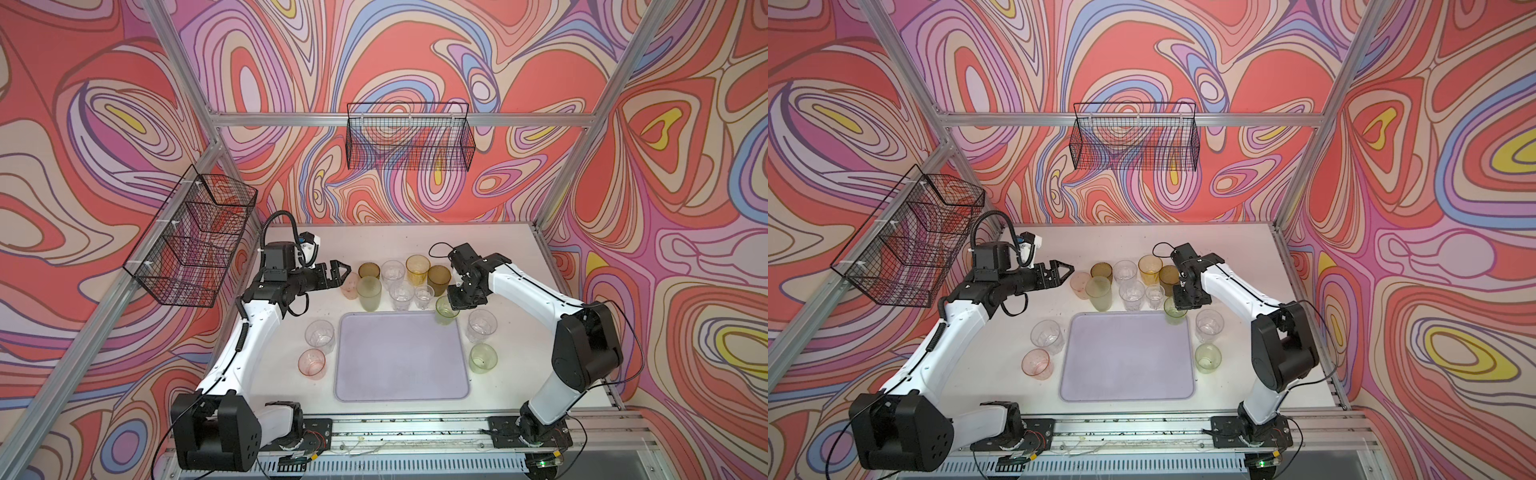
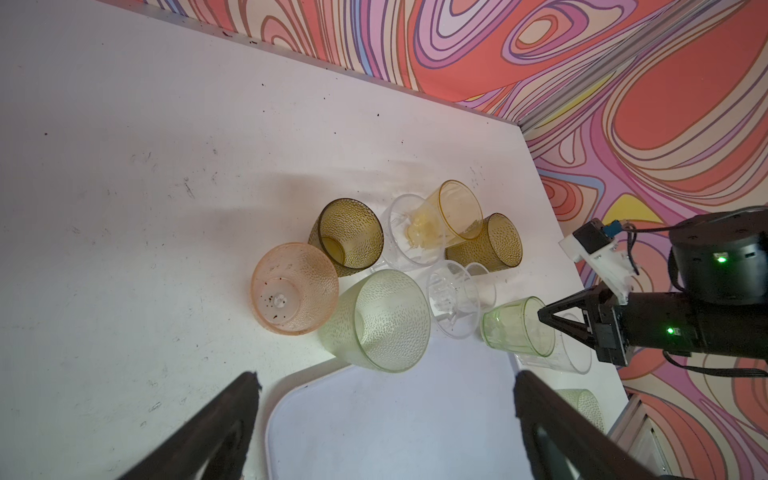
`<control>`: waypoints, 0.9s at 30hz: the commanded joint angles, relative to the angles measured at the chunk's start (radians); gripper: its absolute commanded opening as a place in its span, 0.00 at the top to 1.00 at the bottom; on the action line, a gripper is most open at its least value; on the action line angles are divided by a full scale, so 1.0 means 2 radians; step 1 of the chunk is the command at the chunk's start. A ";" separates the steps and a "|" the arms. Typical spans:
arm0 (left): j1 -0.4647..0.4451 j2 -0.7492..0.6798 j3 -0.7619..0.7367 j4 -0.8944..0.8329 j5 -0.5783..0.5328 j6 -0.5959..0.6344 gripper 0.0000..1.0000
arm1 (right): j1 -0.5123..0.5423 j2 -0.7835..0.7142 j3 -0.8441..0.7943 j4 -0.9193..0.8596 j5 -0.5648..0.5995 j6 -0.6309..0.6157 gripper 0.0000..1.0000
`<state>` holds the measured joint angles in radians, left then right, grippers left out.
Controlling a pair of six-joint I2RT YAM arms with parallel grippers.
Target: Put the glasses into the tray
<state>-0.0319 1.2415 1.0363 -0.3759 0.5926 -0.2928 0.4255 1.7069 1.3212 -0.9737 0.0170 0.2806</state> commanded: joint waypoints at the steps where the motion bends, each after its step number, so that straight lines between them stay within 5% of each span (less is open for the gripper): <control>1: 0.000 0.004 -0.004 0.005 0.009 -0.005 0.02 | 0.003 0.011 -0.006 0.017 0.008 0.008 1.00; 27: -0.002 0.005 0.005 -0.008 0.008 -0.002 0.01 | 0.020 -0.002 -0.003 -0.015 0.030 0.019 1.00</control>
<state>-0.0322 1.2461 1.0363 -0.3832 0.5949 -0.3077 0.4534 1.7153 1.3197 -0.9642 0.0536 0.3038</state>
